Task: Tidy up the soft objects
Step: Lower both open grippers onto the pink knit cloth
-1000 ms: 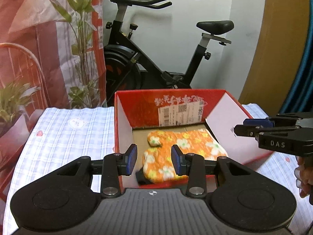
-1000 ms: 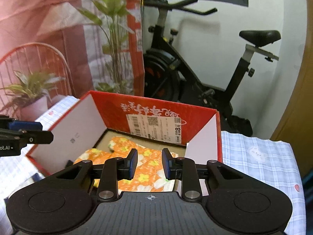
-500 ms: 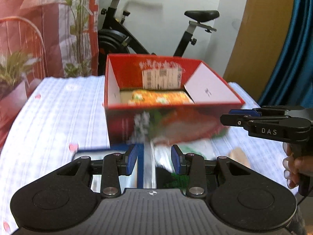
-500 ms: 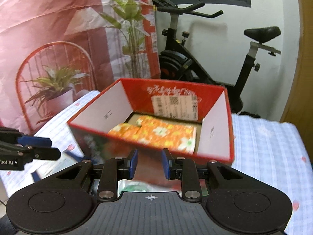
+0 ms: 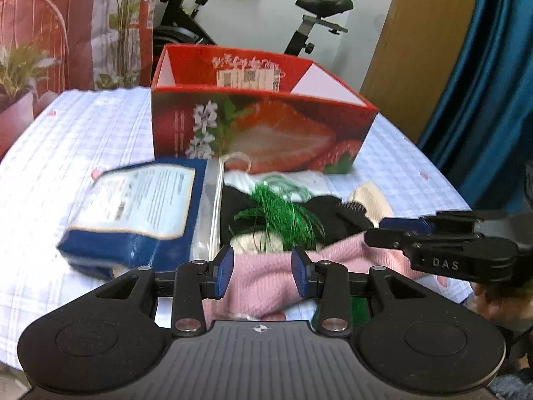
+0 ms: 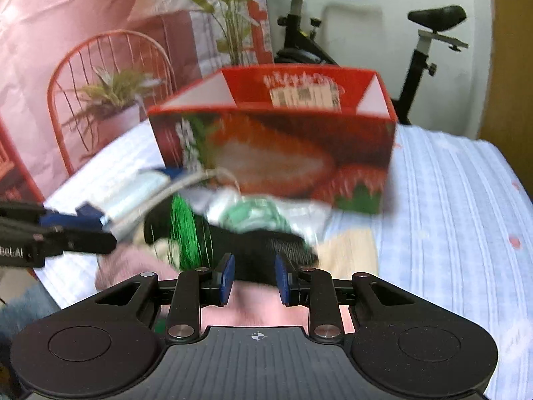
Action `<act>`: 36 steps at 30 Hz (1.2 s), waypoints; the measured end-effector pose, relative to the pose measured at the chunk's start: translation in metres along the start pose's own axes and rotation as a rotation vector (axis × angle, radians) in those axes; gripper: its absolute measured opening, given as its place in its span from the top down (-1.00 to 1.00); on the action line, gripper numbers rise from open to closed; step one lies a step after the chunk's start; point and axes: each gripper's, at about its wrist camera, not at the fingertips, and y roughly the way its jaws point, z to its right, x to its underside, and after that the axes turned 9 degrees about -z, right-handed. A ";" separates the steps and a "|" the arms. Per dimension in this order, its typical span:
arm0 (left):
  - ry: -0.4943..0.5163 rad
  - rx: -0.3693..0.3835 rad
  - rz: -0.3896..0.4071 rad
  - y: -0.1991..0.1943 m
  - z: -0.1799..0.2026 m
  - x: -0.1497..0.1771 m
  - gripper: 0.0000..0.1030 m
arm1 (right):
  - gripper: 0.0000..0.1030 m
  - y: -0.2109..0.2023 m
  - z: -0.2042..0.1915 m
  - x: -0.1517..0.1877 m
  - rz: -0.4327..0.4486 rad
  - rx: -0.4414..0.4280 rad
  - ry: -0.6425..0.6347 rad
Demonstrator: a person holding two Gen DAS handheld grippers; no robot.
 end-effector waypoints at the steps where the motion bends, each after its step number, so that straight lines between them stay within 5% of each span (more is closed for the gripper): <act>1: -0.011 0.003 -0.007 0.002 -0.001 0.003 0.22 | 0.51 0.000 0.001 0.007 -0.005 0.006 0.013; 15: -0.289 -0.032 -0.061 0.018 -0.051 0.027 0.23 | 0.40 -0.011 0.038 0.062 0.063 0.117 0.210; 27: -0.260 -0.060 -0.058 0.028 -0.045 0.025 0.22 | 0.37 -0.002 0.038 0.064 0.057 0.120 0.216; 36: -0.222 -0.035 -0.065 0.034 -0.036 0.025 0.16 | 0.05 -0.003 0.044 0.064 0.065 0.157 0.246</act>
